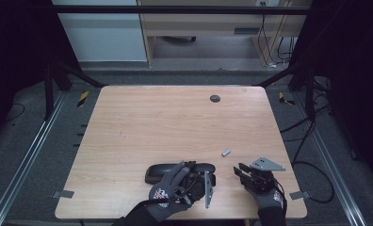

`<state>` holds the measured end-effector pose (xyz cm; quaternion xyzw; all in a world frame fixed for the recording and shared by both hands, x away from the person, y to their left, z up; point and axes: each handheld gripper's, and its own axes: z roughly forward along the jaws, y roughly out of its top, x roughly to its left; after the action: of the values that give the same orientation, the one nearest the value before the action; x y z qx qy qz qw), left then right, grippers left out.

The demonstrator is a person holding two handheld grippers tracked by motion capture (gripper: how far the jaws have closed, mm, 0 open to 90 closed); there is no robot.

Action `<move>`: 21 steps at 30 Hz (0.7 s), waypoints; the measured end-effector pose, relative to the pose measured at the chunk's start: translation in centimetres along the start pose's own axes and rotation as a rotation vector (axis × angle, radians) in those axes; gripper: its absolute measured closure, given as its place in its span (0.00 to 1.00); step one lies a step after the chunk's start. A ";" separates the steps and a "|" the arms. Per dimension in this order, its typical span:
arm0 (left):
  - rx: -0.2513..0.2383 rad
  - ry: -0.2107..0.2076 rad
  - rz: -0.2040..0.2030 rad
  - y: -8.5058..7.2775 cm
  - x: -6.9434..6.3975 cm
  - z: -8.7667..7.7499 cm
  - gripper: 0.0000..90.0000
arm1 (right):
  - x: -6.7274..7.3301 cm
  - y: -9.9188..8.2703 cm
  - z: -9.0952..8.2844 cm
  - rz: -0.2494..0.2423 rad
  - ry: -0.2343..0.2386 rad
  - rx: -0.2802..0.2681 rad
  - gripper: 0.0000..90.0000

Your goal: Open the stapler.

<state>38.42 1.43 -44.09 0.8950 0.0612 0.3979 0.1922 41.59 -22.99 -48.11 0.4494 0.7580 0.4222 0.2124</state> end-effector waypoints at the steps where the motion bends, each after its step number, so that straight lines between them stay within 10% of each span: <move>1: -0.002 0.001 -0.004 0.0 -0.1 0.1 0.31 | 0.1 0.0 0.0 0.001 0.001 0.001 0.78; 21: 0.023 0.053 0.031 0.3 -0.2 1.3 0.45 | 1.2 0.1 0.5 -0.015 0.038 0.018 0.86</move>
<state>39.20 0.71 -44.94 0.8872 0.0571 0.4235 0.1739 41.32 -21.69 -48.23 0.4374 0.7691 0.4223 0.1969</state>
